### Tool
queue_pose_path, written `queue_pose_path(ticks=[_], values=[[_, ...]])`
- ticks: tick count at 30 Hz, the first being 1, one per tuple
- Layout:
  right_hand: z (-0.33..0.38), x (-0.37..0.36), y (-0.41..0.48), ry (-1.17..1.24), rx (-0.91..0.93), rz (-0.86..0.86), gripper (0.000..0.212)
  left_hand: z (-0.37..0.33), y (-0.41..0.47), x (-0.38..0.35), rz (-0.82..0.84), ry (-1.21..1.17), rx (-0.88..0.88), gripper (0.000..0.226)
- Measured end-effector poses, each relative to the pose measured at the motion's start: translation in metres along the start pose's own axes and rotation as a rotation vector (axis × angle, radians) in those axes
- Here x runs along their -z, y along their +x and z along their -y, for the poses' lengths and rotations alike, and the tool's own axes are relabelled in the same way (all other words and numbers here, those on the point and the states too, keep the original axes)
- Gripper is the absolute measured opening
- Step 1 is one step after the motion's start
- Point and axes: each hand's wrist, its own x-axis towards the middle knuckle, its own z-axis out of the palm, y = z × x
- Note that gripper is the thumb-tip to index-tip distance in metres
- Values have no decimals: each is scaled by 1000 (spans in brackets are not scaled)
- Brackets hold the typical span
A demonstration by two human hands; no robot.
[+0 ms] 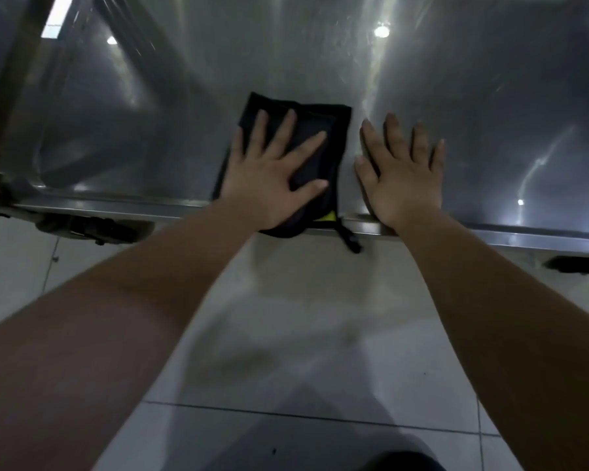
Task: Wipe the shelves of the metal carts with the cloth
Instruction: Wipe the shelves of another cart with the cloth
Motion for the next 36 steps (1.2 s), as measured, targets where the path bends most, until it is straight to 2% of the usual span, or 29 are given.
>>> queue_pose_path(ticks=[4, 6, 8, 11, 15, 22, 26, 31, 33, 36], values=[[0, -1, 0, 16, -9, -31, 59, 85, -14, 13, 21, 12, 157, 74], [10, -2, -3, 10, -57, -35, 58, 102, -17, 12, 22, 40, 193, 73], [35, -3, -3, 8, -48, -10, 58, 102, -18, 10, 19, 55, 192, 74], [81, -6, -1, -4, 127, -15, 58, 100, -18, 11, 1, 38, 181, 74], [92, -9, 6, -29, 62, -27, 60, 99, -21, 10, 8, 42, 174, 71], [84, -12, 7, -85, 29, 24, 59, 37, -12, 5, 17, 22, 182, 66], [85, -12, 5, -72, 31, 25, 59, 88, -24, 10, 36, 31, 151, 69], [95, -12, 6, -77, 16, 8, 60, 180, -47, 19, 15, 33, 306, 74], [99, -13, 6, -74, 24, 6, 60, 179, -43, 18, 11, 37, 338, 73], [100, -12, 6, -79, 33, 14, 61, 128, -26, 13, 24, 42, 341, 66]])
